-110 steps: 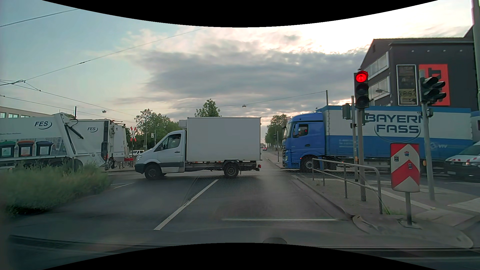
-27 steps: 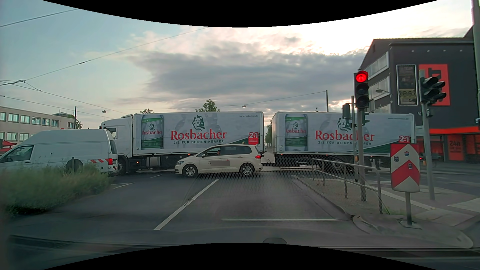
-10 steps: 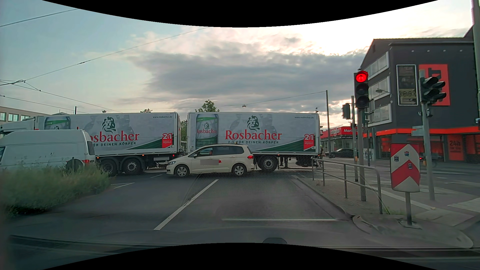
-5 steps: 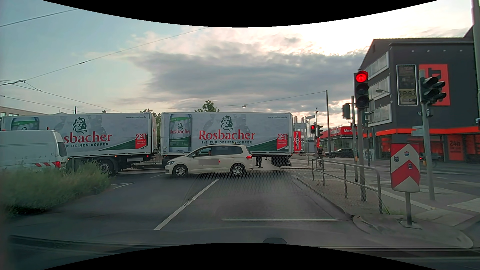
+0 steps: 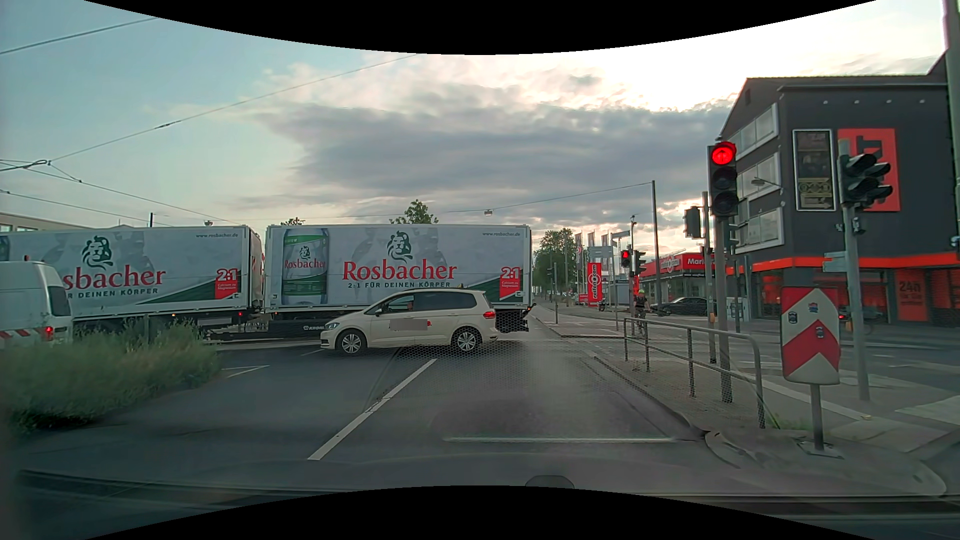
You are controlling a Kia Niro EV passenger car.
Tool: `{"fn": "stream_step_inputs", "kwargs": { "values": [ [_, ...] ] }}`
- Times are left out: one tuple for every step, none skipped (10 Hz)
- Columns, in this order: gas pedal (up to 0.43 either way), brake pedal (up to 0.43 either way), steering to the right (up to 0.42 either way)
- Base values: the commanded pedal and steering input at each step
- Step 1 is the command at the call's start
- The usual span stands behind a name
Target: Follow the waypoints while adhering to traffic rules and regulations
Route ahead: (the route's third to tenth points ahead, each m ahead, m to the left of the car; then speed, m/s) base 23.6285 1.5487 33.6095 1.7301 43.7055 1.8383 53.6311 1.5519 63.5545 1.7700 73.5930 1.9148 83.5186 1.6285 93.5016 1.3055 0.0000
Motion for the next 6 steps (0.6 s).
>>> {"fn": "stream_step_inputs", "kwargs": {
  "values": [
    [0.000, 0.268, -0.004],
    [0.000, 0.268, -0.004],
    [0.000, 0.268, -0.004],
    [0.000, 0.268, -0.004],
    [0.000, 0.268, -0.004],
    [0.000, 0.268, -0.004]
  ]
}}
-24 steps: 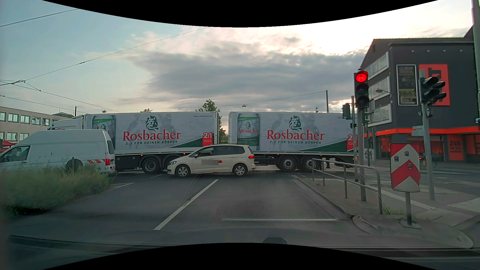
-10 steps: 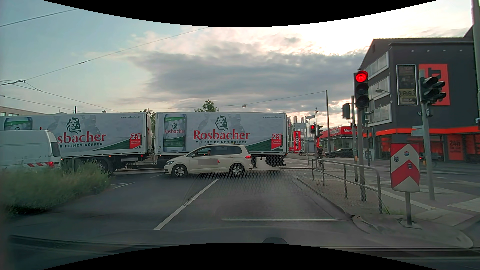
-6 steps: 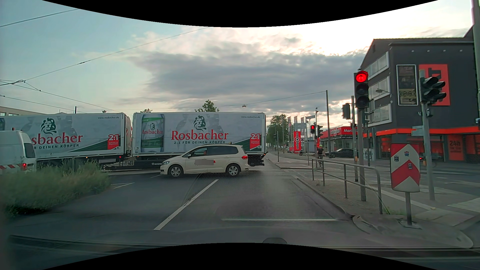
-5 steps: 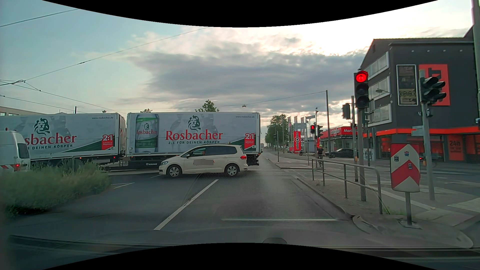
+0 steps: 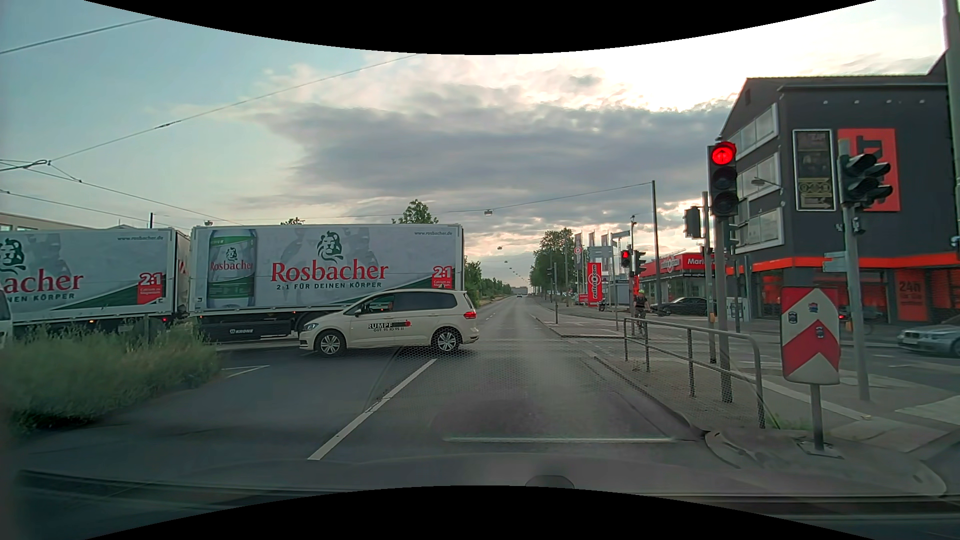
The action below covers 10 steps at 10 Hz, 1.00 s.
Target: Follow the waypoints while adhering to traffic rules and regulations
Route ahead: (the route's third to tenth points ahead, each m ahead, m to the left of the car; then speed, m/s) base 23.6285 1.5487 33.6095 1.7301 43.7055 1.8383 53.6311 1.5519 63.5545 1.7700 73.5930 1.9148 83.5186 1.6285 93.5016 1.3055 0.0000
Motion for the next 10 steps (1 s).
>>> {"fn": "stream_step_inputs", "kwargs": {
  "values": [
    [0.000, 0.268, -0.004],
    [0.000, 0.268, -0.004],
    [0.000, 0.268, -0.004],
    [0.000, 0.268, -0.004],
    [0.000, 0.268, -0.004],
    [0.000, 0.268, -0.004],
    [0.000, 0.268, -0.004],
    [0.000, 0.268, -0.004],
    [0.000, 0.262, -0.004],
    [0.000, 0.268, -0.004]
  ]
}}
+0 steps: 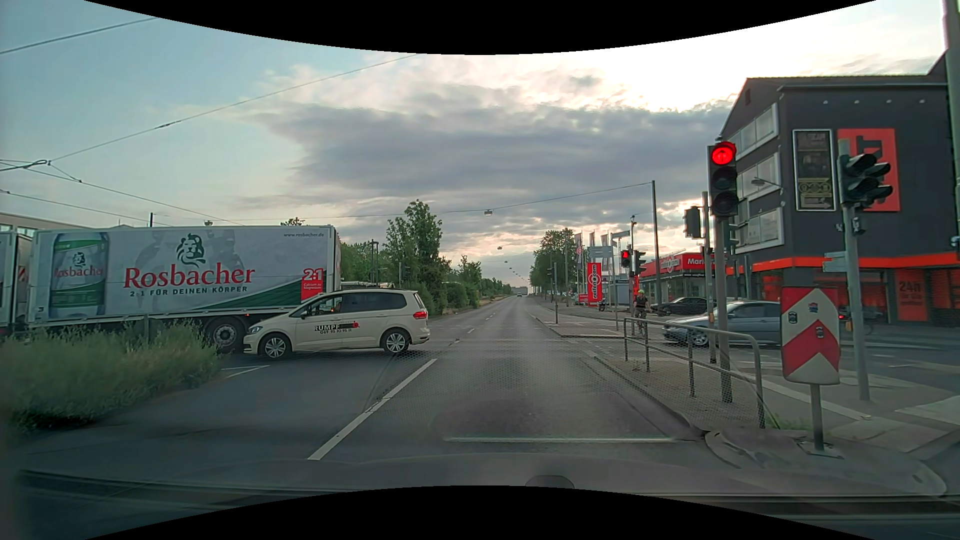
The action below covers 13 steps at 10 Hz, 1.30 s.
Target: Follow the waypoints while adhering to traffic rules and regulations
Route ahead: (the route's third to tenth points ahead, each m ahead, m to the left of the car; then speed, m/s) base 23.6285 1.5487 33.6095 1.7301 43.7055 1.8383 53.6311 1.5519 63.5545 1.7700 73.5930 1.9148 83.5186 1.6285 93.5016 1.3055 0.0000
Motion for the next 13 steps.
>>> {"fn": "stream_step_inputs", "kwargs": {
  "values": [
    [0.000, 0.268, -0.004],
    [0.000, 0.268, -0.004],
    [0.000, 0.268, -0.004],
    [0.000, 0.268, -0.004],
    [0.000, 0.268, -0.004],
    [0.000, 0.268, -0.004],
    [0.000, 0.268, -0.004],
    [0.000, 0.268, -0.004],
    [0.000, 0.268, -0.004],
    [0.000, 0.268, -0.004],
    [0.000, 0.268, -0.004],
    [0.000, 0.268, -0.004],
    [0.000, 0.268, -0.004]
  ]
}}
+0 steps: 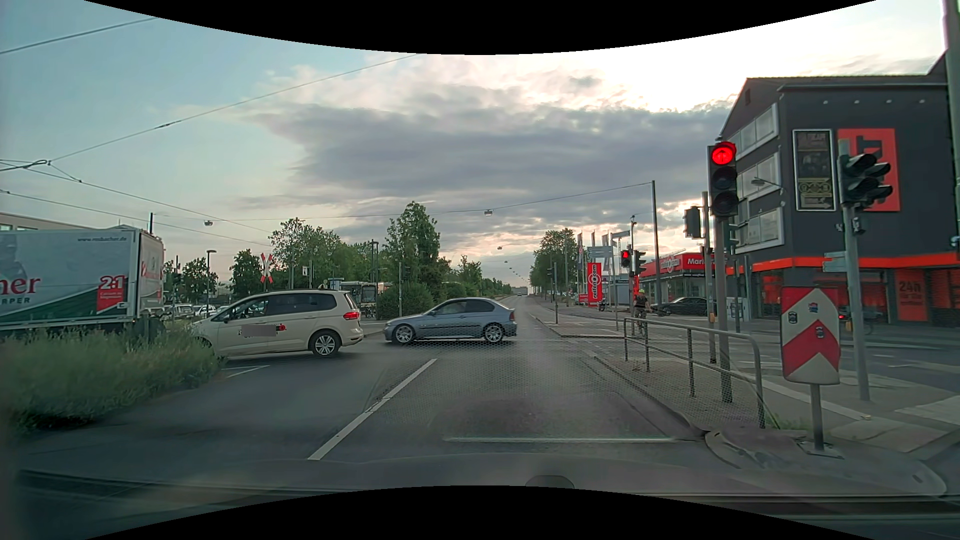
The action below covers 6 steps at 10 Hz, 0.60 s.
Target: Follow the waypoints while adhering to traffic rules and regulations
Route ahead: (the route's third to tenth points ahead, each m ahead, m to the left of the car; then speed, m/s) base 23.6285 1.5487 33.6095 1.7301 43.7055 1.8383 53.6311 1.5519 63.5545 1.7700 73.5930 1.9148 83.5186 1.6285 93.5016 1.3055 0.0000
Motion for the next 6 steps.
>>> {"fn": "stream_step_inputs", "kwargs": {
  "values": [
    [0.000, 0.268, -0.004],
    [0.000, 0.268, -0.004],
    [0.000, 0.268, -0.004],
    [0.000, 0.268, -0.004],
    [0.000, 0.268, -0.004],
    [0.000, 0.268, -0.004]
  ]
}}
